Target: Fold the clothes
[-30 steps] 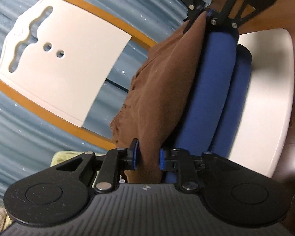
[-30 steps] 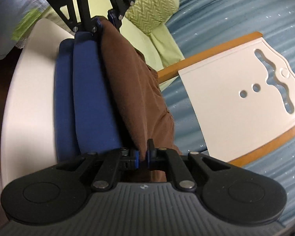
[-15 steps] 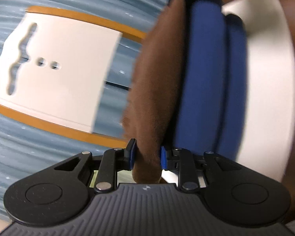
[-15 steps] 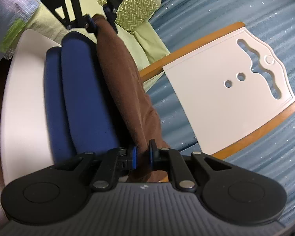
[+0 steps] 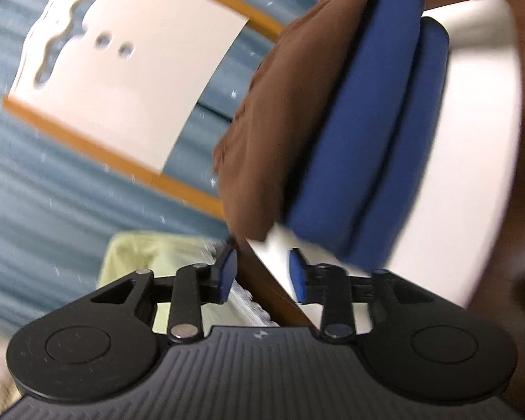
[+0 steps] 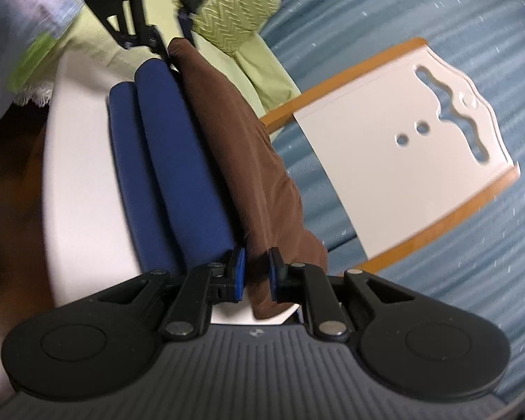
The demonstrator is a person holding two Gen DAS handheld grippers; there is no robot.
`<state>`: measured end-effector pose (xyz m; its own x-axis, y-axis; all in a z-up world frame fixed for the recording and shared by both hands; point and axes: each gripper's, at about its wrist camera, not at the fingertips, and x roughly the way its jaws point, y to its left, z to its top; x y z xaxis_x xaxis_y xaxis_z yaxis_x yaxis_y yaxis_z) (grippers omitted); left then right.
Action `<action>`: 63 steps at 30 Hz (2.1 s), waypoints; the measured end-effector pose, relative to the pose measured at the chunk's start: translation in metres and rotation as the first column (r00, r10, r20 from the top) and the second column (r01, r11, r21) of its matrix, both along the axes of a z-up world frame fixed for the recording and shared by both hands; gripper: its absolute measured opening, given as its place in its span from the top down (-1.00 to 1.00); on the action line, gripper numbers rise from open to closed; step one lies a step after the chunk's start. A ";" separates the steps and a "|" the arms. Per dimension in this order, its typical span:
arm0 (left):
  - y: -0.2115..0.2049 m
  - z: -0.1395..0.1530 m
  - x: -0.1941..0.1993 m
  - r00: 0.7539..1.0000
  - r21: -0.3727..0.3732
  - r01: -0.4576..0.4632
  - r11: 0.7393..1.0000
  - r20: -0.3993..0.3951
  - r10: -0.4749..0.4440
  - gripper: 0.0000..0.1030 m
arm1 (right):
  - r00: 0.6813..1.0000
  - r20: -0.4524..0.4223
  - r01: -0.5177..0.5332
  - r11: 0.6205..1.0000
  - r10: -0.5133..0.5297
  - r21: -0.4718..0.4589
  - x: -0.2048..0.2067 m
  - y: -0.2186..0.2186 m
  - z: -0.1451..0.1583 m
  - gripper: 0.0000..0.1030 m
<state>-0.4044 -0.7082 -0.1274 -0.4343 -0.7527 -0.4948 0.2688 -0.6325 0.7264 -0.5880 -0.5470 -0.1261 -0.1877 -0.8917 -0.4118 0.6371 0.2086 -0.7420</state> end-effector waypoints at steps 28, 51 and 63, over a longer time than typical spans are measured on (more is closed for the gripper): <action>0.028 0.045 0.020 0.793 0.430 -0.078 0.900 -0.521 0.317 -0.59 | 0.654 0.725 0.341 0.940 -0.216 -0.027 -0.023 -0.024 0.062 -1.00; 0.154 0.065 0.056 0.659 0.623 -0.191 0.758 -0.491 0.570 -0.99 | 0.490 0.772 0.459 0.873 -0.406 0.168 0.006 0.121 0.045 -0.98; 0.149 0.062 0.070 0.639 0.638 -0.226 0.736 -0.472 0.607 -0.99 | 0.539 0.747 0.440 0.886 -0.389 0.144 0.025 0.111 0.057 -0.98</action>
<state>-0.3345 -0.5597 -0.0657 -0.4710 -0.6681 -0.5761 0.8487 -0.5212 -0.0894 -0.5632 -0.4360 -0.0686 -0.1975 -0.8208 -0.5360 0.9682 -0.2491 0.0247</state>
